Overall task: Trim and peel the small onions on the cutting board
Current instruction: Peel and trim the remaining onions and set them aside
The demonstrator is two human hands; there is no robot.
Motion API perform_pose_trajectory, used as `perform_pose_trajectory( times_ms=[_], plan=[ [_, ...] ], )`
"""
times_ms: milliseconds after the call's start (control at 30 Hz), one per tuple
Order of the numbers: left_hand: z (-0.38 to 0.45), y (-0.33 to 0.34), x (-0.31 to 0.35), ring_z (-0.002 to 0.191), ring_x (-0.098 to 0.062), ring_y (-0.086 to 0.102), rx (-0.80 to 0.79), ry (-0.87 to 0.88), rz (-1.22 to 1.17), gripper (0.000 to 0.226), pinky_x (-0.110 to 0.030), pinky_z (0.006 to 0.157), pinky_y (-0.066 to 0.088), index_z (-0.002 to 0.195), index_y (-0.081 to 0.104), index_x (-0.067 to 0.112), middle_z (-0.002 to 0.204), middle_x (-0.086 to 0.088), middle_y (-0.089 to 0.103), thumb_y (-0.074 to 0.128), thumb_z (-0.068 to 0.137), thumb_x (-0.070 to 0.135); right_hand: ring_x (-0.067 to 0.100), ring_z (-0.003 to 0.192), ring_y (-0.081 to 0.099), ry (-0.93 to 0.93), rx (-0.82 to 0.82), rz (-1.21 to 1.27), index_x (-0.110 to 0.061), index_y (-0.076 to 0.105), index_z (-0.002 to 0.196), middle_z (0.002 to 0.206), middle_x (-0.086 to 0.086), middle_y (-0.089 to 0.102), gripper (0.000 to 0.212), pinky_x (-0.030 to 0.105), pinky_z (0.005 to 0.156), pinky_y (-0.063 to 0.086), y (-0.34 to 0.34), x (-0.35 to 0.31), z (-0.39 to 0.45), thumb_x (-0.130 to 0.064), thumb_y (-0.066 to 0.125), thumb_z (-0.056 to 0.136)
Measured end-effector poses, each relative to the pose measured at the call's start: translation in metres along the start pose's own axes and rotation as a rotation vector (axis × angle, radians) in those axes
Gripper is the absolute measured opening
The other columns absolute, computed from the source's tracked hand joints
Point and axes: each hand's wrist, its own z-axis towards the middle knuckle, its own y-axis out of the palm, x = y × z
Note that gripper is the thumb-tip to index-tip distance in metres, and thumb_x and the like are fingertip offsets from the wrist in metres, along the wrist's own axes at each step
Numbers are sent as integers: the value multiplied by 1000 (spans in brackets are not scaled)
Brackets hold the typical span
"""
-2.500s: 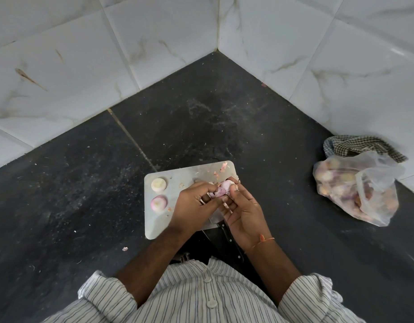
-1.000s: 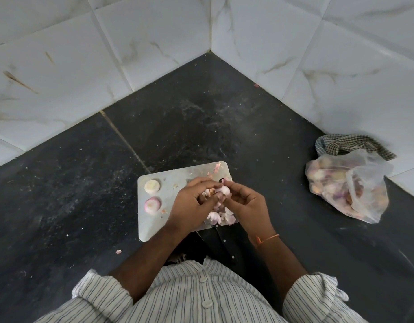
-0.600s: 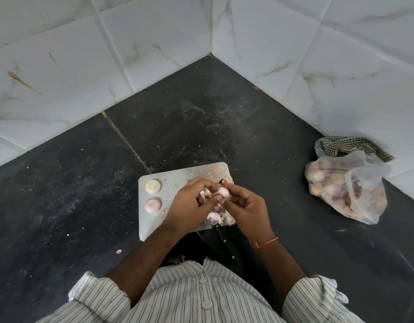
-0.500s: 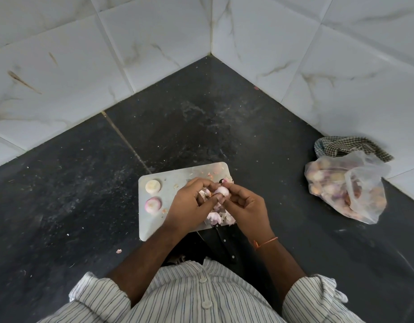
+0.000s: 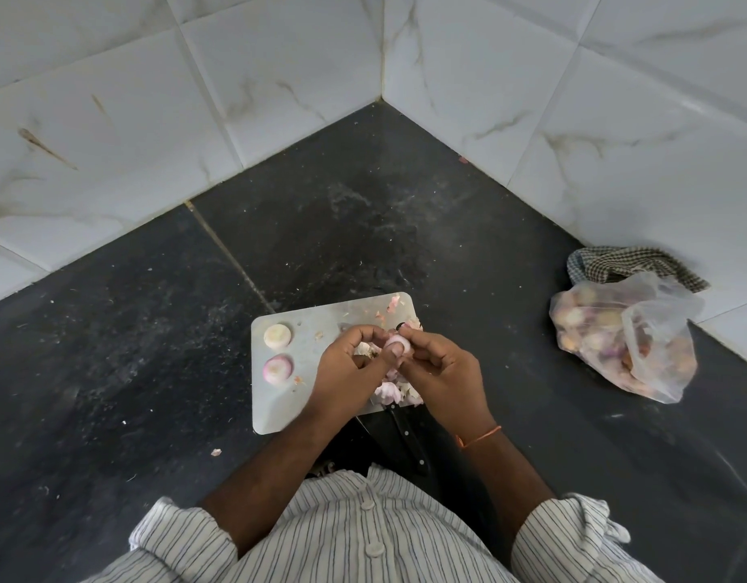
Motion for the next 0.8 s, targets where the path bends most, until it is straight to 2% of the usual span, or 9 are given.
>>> perform_pose_trajectory(
  times_ms=[67,267,400,467,533,600,667,733,800],
  plan=[
    [1,1,3,66,-7,75,14,8,-11,15,-17,60,52,108,74,29,83,5,79,82,96,31,13,116,74,-19,8,-40,-49,73,121,122,-8,77,48,45,100,61,2,-2,-1,-11,81,93],
    [2,1,6,57,0,67,37,74,74,13,-12,55,49,104,72,25,85,2,72,82,96,27,12,120,72,-18,55,-41,-34,73,127,127,-6,76,41,43,102,61,7,0,-4,-11,80,94],
    [2,1,5,52,4,59,-6,136,140,12,-7,55,42,100,68,11,82,7,63,77,99,18,12,117,73,-2,57,-38,-29,74,130,125,-7,77,40,43,101,61,8,0,-5,-10,79,95],
    [4,1,4,58,2,61,-12,193,200,12,-8,60,43,97,68,10,93,5,65,75,101,18,14,119,73,12,67,-19,-22,74,132,127,-4,76,39,45,102,61,7,2,-3,-10,79,95],
    [5,-1,0,64,-1,63,-15,226,210,9,-11,65,46,97,70,17,101,5,66,76,101,22,15,115,75,57,68,40,-16,75,131,122,-1,78,39,41,99,62,5,0,-1,-7,79,93],
    [6,-5,-3,73,-7,66,-29,258,210,7,-17,69,50,97,71,27,105,10,67,77,100,27,17,106,78,118,55,117,-12,74,128,114,2,81,38,36,93,64,2,-5,2,-2,79,92],
    [8,-9,-4,83,-12,68,-37,313,242,6,-19,74,51,97,73,29,105,12,67,77,100,27,20,100,80,165,28,203,-10,74,125,110,5,82,36,34,86,66,0,-9,3,1,79,92],
    [9,-12,-4,90,-10,69,-33,367,261,4,-18,78,52,98,74,25,107,13,67,77,100,23,27,103,79,221,22,306,-8,74,125,111,9,81,34,37,85,65,1,-11,3,0,77,92],
    [10,-14,-5,94,-13,72,-36,367,218,3,-23,81,57,101,75,24,113,12,69,76,101,21,34,110,77,295,41,426,-7,73,128,117,15,79,34,47,92,63,2,-11,5,-2,75,95]
  ],
)
